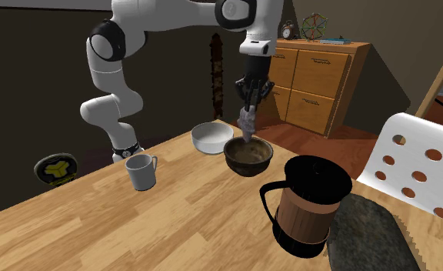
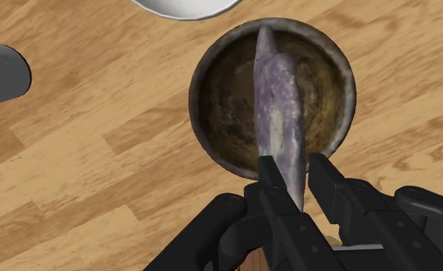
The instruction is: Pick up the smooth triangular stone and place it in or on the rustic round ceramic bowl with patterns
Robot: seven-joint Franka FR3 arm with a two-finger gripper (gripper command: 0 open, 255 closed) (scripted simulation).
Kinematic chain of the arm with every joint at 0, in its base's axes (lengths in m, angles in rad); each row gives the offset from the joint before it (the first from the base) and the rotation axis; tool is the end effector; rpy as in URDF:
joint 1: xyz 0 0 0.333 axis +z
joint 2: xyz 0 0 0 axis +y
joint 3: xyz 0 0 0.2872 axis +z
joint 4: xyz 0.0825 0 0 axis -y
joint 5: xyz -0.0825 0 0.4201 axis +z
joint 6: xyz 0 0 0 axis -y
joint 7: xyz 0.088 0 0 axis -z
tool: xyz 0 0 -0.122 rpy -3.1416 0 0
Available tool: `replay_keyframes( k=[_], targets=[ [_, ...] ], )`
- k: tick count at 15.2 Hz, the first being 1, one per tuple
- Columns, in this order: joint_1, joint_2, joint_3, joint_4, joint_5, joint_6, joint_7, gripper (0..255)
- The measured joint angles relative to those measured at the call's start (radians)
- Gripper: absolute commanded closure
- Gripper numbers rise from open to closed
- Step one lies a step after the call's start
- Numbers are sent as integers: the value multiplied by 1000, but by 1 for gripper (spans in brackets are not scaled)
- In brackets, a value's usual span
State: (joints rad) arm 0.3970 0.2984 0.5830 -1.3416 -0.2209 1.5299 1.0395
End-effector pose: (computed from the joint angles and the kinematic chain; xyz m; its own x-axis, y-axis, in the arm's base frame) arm 0.4246 0.5002 0.5324 0.9969 -0.0762 0.0185 -0.0775 -0.9935 0.0835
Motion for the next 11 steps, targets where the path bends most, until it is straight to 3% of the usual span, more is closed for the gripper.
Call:
replay_keyframes(
  k=[7, 11],
  targets=[
    [-18, -20, -2, -123, 10, 105, 5, 255],
    [-19, -20, -2, -137, 10, 119, 7, 255]
  ],
)
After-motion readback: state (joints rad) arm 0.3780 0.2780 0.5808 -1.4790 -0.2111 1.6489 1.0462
